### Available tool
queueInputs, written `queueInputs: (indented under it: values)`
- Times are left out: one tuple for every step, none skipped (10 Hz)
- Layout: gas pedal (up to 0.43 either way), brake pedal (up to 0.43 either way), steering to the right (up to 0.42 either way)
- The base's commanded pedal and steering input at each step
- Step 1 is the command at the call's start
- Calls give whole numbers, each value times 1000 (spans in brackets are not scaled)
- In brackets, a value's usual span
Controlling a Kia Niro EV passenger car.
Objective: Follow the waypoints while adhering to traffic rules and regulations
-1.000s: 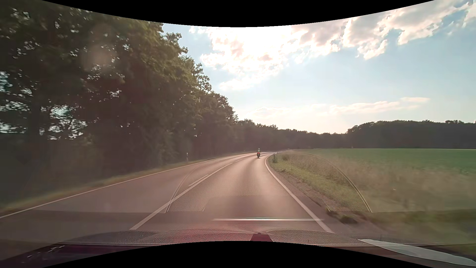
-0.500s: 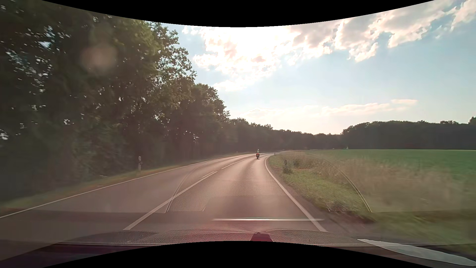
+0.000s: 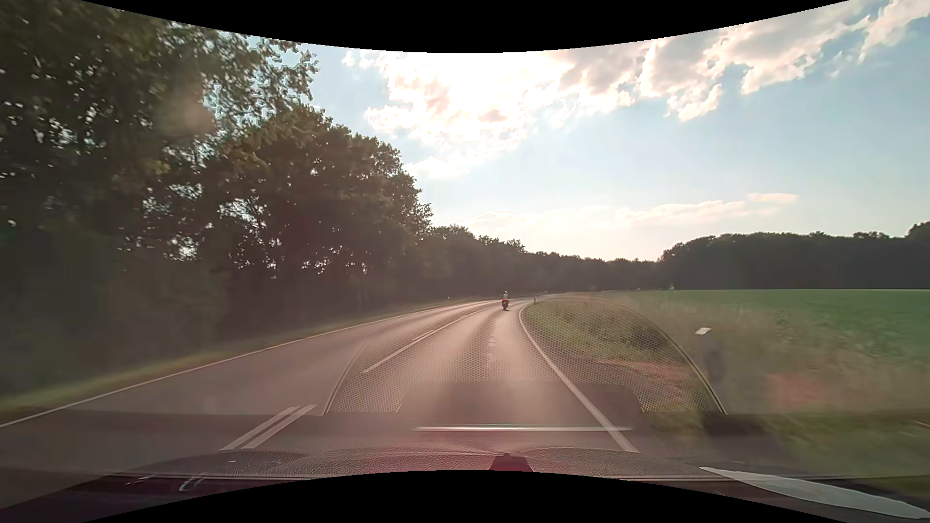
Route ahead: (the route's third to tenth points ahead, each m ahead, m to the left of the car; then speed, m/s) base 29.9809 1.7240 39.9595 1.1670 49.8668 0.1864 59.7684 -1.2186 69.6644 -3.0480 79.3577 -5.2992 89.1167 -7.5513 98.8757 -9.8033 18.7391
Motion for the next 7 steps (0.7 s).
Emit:
queueInputs:
  values:
    - [197, 0, 13]
    - [197, 0, 14]
    - [197, 0, 13]
    - [197, 0, 14]
    - [197, 0, 14]
    - [197, 0, 14]
    - [197, 0, 15]
